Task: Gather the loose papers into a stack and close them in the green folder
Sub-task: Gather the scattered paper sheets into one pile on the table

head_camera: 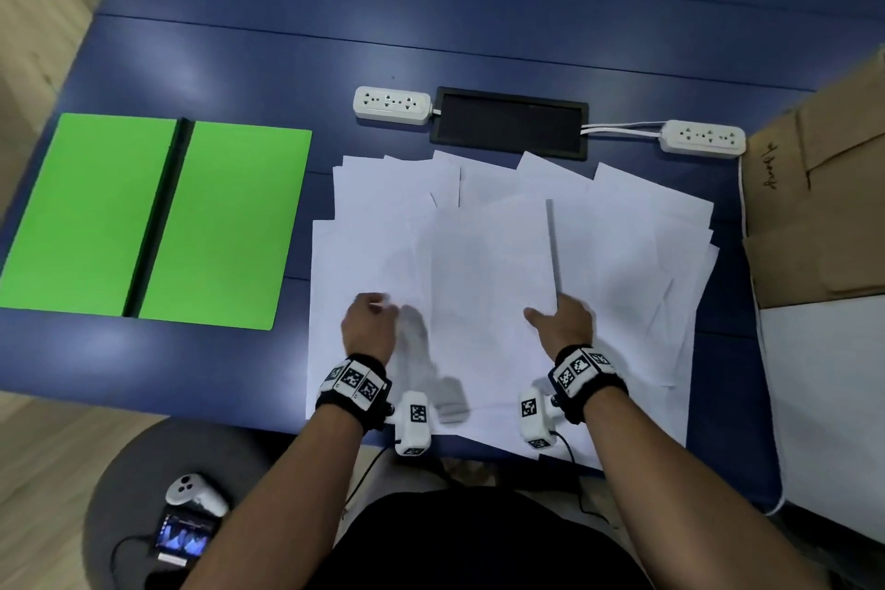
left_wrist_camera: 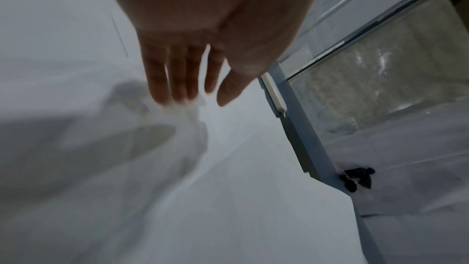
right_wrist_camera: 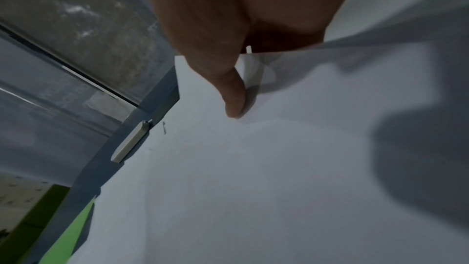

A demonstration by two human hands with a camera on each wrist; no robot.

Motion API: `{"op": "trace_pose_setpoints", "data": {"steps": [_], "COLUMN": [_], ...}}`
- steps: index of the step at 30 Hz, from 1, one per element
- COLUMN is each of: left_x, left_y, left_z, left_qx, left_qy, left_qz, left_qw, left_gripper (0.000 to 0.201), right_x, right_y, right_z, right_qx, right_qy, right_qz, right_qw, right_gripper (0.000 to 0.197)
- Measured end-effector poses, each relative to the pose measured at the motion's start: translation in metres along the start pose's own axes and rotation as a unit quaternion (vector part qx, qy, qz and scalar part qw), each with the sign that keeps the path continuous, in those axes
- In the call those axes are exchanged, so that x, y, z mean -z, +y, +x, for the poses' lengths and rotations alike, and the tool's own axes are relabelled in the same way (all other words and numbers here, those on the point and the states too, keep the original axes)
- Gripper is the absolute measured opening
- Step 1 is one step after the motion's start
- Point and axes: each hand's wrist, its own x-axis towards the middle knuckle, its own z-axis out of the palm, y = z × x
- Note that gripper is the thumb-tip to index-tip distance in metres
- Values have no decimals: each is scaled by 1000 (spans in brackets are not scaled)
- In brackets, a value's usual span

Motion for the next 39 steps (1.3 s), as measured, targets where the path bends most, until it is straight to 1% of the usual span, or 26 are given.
{"op": "trace_pose_setpoints", "data": {"steps": [1, 2, 3, 4, 5, 7, 9, 11, 13, 15, 16, 17, 18, 19, 20, 21, 23, 24, 26, 29, 31, 32, 34, 35, 37, 39], "left_x": [10, 21, 31, 41, 48, 60, 68, 74, 74, 73, 69, 65, 61, 57, 57, 56, 62, 66, 75, 80, 79, 79, 79, 79, 80, 80], "left_y": [-4, -7, -12, -15, -22, -29, -33, -33, -29, -24, -24, -23, -20, -19, -15, -16, -11, -11, -12, -8, -5, -4, -8, -9, -10, -10], "left_z": [4, 7, 11, 13, 20, 29, 35, 37, 34, 26, 23, 19, 13, 11, 9, 12, 20, 27, 44, 59, 63, 63, 68, 69, 69, 65], "left_qx": [6, 21, 47, 69, 85, 93, 84, 75, 40, -16, -41, -64, -81, -93, -90, -76, -20, 2, 26, 37, 46, 48, 48, 49, 31, 10], "left_qy": [56, 100, 123, 132, 130, 113, 102, 84, 57, 26, 11, -5, -22, -37, -45, -56, -51, -30, 7, 23, 7, -16, -47, -54, -53, -39], "left_qz": [33, 59, 81, 103, 112, 89, 47, 22, 4, -15, -8, 5, 9, 5, -3, -20, -57, -60, -61, -65, -61, -59, -30, -8, 48, 125], "left_qw": [998, 993, 988, 984, 981, 985, 990, 993, 998, 999, 999, 998, 996, 995, 995, 995, 997, 998, 998, 997, 997, 997, 997, 997, 997, 991], "left_gripper": [42, 52, 61, 67, 68, 62, 54, 46, 33, 21, 17, 15, 18, 26, 37, 40, 20, 17, 21, 24, 23, 22, 22, 21, 22, 24], "right_x": [-2, -5, -10, -15, -22, -34, -45, -52, -52, -50, -48, -46, -45, -42, -42, -39, -36, -35, -35, -40, -47, -50, -59, -63, -70, -73], "right_y": [-1, -4, -7, -9, -13, -17, -19, -19, -18, -16, -15, -14, -14, -13, -14, -15, -18, -19, -22, -27, -30, -31, -33, -34, -36, -37], "right_z": [0, -1, -2, -4, -6, -11, -15, -17, -17, -16, -15, -14, -14, -13, -14, -15, -19, -20, -22, -25, -28, -30, -34, -36, -41, -45], "right_qx": [2, 9, 17, 28, 39, 55, 55, 41, 17, 1, -4, -6, -7, -6, -4, -2, 5, 9, 17, 11, 8, 6, -5, -15, -25, -12], "right_qy": [-6, -12, -16, -15, -14, -11, -13, -27, -38, -42, -41, -40, -39, -36, -30, -22, 1, 11, 21, 12, -2, -8, -20, -31, -66, -93], "right_qz": [6, 7, 4, 1, -3, -14, -16, 4, 28, 55, 62, 63, 62, 59, 53, 47, 39, 35, 16, 18, 35, 37, 21, 7, -33, -73], "right_qw": [1000, 1000, 1000, 999, 999, 998, 998, 999, 999, 998, 997, 997, 997, 998, 998, 999, 999, 999, 999, 1000, 999, 999, 1000, 999, 997, 993], "right_gripper": [23, 23, 23, 24, 25, 27, 28, 23, 20, 21, 22, 22, 22, 21, 20, 20, 22, 23, 24, 25, 25, 25, 30, 34, 41, 41]}}
